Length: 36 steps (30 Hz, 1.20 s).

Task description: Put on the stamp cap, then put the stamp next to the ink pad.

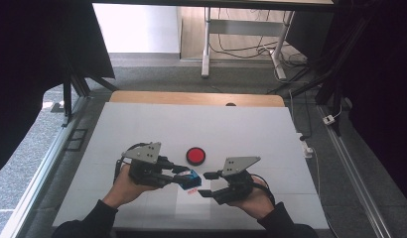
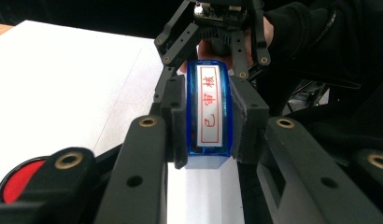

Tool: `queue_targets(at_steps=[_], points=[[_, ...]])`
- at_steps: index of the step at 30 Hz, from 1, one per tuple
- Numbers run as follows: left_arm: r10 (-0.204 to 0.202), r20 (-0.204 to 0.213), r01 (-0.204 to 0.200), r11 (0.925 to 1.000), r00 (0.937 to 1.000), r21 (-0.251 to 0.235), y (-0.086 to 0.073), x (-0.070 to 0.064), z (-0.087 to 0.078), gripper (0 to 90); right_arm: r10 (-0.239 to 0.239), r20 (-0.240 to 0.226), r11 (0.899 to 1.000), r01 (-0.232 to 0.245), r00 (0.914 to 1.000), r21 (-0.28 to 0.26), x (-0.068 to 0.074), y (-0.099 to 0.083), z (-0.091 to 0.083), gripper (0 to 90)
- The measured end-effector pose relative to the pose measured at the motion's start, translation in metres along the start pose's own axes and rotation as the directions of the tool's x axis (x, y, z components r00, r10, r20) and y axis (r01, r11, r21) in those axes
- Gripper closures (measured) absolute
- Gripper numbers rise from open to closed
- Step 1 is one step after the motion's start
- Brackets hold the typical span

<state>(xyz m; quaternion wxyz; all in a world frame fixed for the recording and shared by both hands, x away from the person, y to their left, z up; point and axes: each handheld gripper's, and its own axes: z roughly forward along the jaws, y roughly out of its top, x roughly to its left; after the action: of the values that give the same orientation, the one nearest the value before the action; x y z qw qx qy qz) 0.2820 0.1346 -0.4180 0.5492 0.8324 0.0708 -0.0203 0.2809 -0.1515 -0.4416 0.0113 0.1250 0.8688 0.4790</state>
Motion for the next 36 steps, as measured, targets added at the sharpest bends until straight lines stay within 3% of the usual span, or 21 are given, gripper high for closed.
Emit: queue_targets(at_steps=[7,14,22,30,36], points=[[-0.006,-0.021,0.006,0.9999,0.9998,0.01,0.0,0.0,-0.001,70.3,0.005,0.026,1.0,-0.005,0.9997,0.0,-0.001,-0.002,-0.006,39.8],[-0.028,-0.063,0.029,0.9995,0.9976,0.015,0.0,0.003,-0.007,70.4,0.038,0.085,0.999,-0.037,0.9957,-0.006,-0.003,-0.005,-0.014,34.9],[-0.059,-0.125,0.063,0.9977,0.9904,0.025,-0.002,0.007,-0.015,70.3,0.074,0.132,0.997,-0.071,0.9885,-0.027,-0.006,-0.008,-0.025,30.4],[-0.094,-0.192,0.105,0.9933,0.9769,0.048,-0.007,0.012,-0.021,70.2,0.085,0.173,0.996,-0.085,0.9813,-0.008,-0.004,-0.013,-0.029,24.1],[-0.114,-0.256,0.137,0.9881,0.96,0.071,-0.01,0.017,-0.026,70.2,0.119,0.207,0.993,-0.12,0.971,-0.011,-0.003,-0.019,-0.034,19.5]])
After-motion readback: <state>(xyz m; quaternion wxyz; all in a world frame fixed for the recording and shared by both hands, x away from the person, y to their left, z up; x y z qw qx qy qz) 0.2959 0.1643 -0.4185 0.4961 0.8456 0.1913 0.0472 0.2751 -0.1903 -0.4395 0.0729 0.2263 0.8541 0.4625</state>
